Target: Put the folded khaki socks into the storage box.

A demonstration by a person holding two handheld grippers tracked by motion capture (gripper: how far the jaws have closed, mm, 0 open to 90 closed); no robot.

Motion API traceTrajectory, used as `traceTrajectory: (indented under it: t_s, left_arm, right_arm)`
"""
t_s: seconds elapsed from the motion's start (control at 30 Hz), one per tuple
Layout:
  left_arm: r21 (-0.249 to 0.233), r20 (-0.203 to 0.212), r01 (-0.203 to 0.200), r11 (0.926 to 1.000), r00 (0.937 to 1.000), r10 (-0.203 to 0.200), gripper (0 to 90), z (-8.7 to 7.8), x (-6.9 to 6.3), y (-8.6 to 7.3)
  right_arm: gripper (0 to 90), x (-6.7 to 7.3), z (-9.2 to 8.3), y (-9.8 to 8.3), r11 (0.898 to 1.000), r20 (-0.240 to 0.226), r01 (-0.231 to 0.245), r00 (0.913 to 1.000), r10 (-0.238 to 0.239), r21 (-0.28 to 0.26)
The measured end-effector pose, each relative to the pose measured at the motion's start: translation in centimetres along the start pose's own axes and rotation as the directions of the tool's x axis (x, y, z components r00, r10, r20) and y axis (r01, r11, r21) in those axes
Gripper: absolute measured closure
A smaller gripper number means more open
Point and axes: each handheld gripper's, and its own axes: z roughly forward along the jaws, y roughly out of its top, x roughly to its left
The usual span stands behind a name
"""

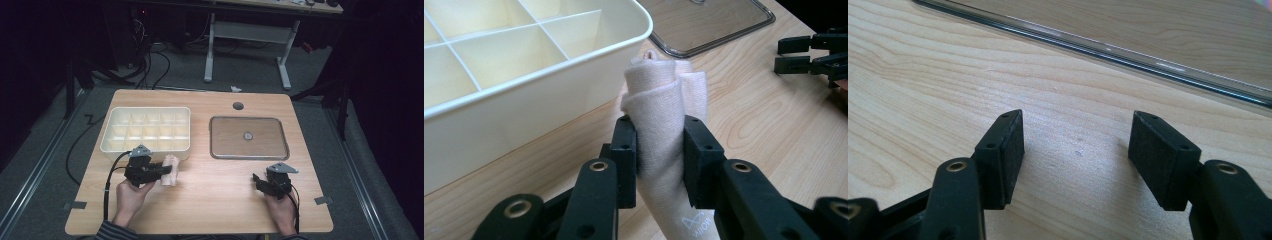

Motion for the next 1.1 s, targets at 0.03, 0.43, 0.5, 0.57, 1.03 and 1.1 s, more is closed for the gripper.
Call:
traceTrajectory:
  t_s: [0.03,0.43,0.5,0.57,1.03,1.1]
  left_arm:
    - [-0.001,0.0,0.003,1.0,1.0,-0.003,71.1,-0.1,0.1,0.0]
    - [-0.016,-0.002,0.024,0.9996,0.9997,-0.024,71.1,-1.0,0.7,-0.1]
    - [-0.007,-0.002,0.02,0.9998,0.9998,-0.02,71.1,-1.1,0.8,-0.1]
    - [0.004,-0.011,0.012,0.9999,0.9999,-0.012,71.1,-1.2,0.9,-0.1]
    - [-0.005,-0.036,0.006,1.0,0.9993,-0.006,71.1,-2.8,1.7,0.3]
    - [-0.001,-0.044,0.003,1.0,0.999,-0.003,71.1,-2.9,1.8,0.4]
  right_arm:
    - [39.3,0.0,0.0,0.0,1.0,0.0,-0.001,1.0,0.001,0.0]
    - [39.3,0.0,0.0,0.0,1.0,0.0,0.0,1.0,0.0,0.0]
    - [39.3,0.0,0.0,0.0,1.0,0.0,0.0,1.0,0.0,0.0]
    - [39.3,0.0,0.0,0.0,1.0,0.0,0.0,1.0,0.0,0.0]
    - [39.3,0.0,0.0,0.0,1.0,0.0,0.0,1.0,0.0,0.0]
    - [39.2,0.0,0.0,0.0,1.0,0.0,0.0,1.0,0.0,0.0]
